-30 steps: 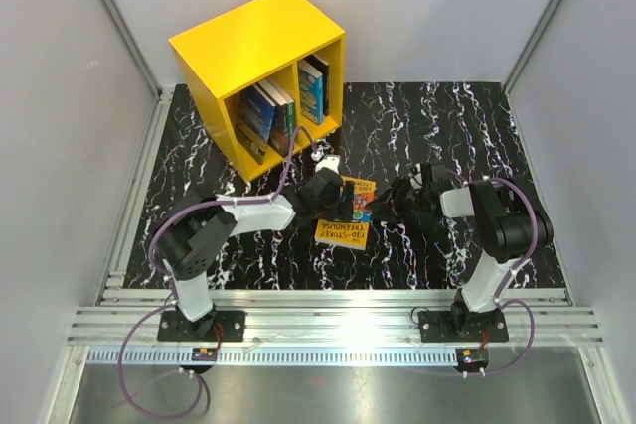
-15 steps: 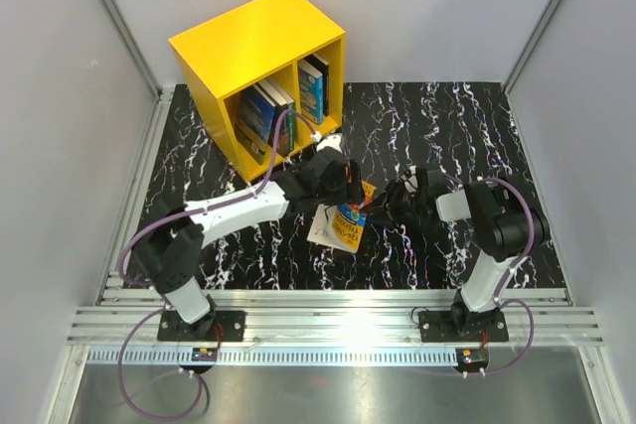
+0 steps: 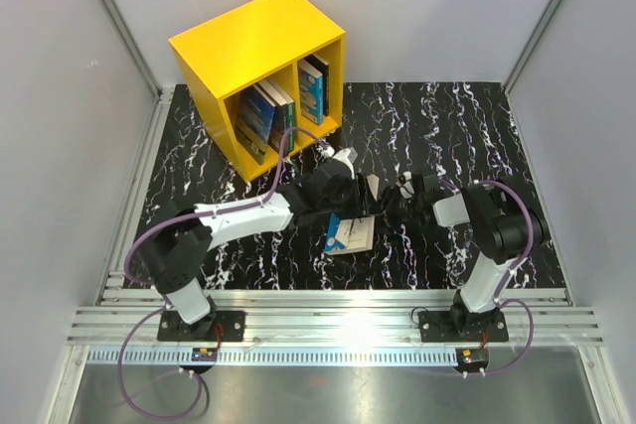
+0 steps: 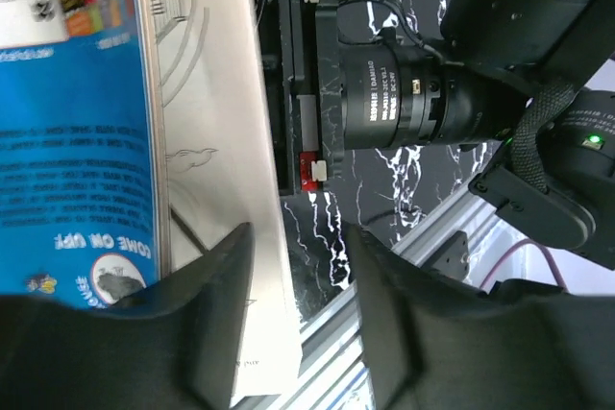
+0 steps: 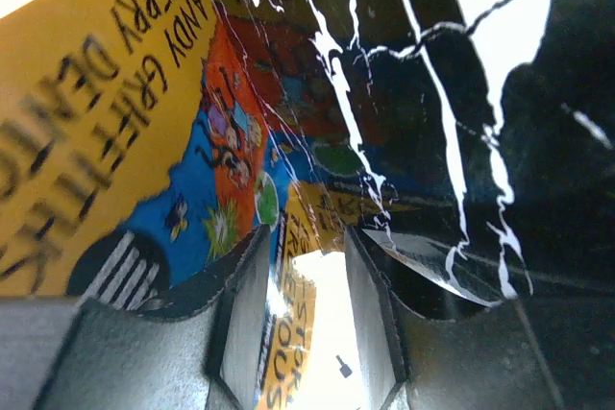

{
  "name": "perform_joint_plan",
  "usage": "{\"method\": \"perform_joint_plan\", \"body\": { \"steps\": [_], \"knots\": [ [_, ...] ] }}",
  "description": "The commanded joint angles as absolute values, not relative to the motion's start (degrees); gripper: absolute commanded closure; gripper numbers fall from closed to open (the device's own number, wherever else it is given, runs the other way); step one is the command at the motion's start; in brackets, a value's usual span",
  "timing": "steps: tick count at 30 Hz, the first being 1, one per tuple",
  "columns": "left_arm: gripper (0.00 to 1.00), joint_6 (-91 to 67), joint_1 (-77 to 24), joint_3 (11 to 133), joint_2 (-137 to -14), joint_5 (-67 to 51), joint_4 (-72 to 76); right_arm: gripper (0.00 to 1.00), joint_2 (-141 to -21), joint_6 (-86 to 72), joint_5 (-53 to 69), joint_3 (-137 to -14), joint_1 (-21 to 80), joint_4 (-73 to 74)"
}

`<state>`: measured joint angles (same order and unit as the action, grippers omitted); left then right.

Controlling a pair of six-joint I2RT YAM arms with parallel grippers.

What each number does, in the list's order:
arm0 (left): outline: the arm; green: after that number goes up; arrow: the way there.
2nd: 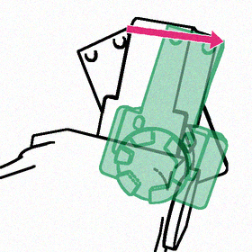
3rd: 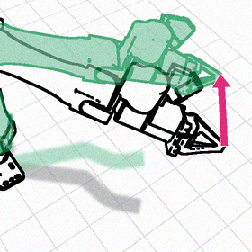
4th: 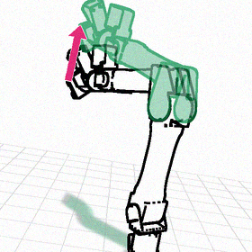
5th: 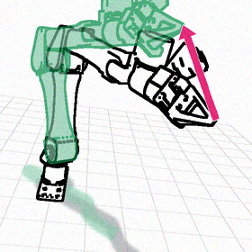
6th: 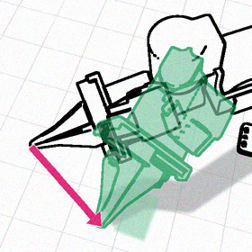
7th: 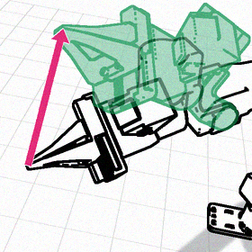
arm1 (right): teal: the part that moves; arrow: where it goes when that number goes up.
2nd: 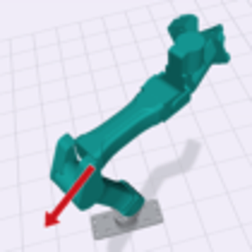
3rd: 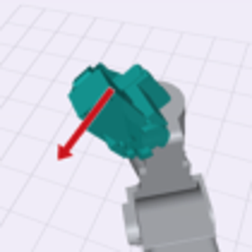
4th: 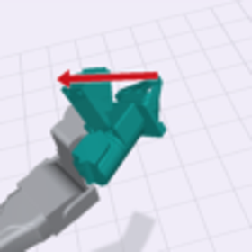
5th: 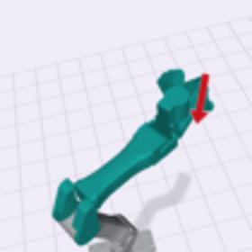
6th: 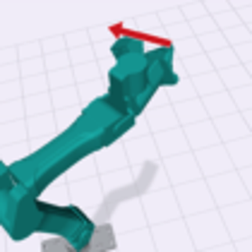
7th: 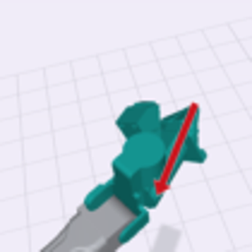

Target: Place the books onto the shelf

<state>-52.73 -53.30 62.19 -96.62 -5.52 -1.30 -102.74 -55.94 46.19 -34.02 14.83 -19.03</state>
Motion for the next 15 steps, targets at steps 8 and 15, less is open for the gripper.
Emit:
{"method": "perform_joint_plan", "body": {
  "steps": [8, 15],
  "knots": [
    [0.26, -51.3, -53.5, 62.7, -98.9, -6.2, -9.5, 0.54, -99.5, -56.0, 43.3, -31.9, 15.7, -17.1],
    [0.23, -46.9, -53.5, 71.3, -102.0, -5.6, -19.8, 0.54, -99.6, -58.4, 43.9, -31.0, 15.7, -20.5]
  ]
}}
